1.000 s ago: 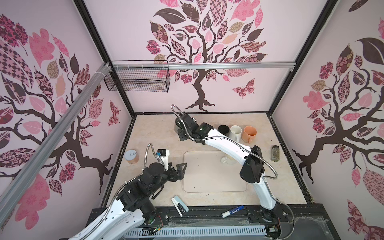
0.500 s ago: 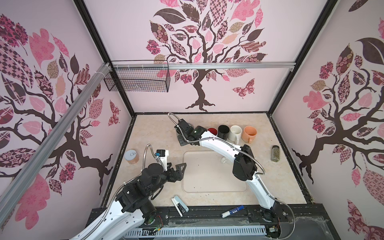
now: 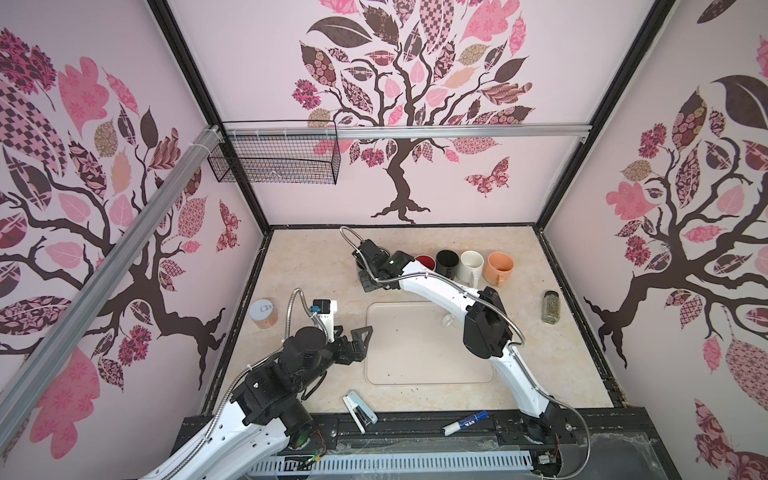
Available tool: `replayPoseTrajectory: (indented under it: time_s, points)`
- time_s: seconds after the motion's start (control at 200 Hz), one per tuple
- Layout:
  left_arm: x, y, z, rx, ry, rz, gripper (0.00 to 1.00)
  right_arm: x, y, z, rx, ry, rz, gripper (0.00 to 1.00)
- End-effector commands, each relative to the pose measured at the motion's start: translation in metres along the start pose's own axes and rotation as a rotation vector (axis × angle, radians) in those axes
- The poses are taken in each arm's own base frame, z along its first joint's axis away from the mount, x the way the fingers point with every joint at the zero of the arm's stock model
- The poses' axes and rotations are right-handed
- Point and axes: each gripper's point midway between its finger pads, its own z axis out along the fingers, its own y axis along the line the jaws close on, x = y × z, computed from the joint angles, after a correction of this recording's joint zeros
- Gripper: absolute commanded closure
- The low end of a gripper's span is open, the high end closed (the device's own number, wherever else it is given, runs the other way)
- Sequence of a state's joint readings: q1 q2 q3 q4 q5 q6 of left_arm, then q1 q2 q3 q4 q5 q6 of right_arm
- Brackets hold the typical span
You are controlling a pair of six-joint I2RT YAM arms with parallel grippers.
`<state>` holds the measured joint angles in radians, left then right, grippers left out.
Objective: Turn the mug right side up
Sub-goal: 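Lower the grey mug upright at the end of the mug row with the right gripper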
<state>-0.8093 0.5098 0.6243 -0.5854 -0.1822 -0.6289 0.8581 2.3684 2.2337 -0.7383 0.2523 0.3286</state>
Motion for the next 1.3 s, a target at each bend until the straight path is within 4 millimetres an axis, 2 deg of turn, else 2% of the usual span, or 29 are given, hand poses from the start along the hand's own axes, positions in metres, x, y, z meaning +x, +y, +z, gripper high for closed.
replayPoseTrajectory:
  time_s: [0.0, 0.565, 0.795, 1.295]
  points:
    - [0.007, 0.006, 0.005, -0.018, 0.009, 0.008, 0.04, -0.025, 0.0, -0.004, -0.016, -0.081, 0.025, 1.0]
    - [0.01, 0.008, 0.009, -0.025, 0.016, 0.005, 0.04, -0.009, -0.004, 0.011, 0.003, -0.044, 0.016, 1.0]
    - [0.008, 0.014, 0.005, -0.042, -0.012, -0.003, 0.04, -0.003, -0.013, 0.017, 0.046, -0.031, 0.005, 1.0]
    - [0.01, 0.01, 0.008, -0.034, 0.007, 0.002, 0.04, 0.009, -0.011, 0.027, 0.027, 0.016, 0.008, 1.0]
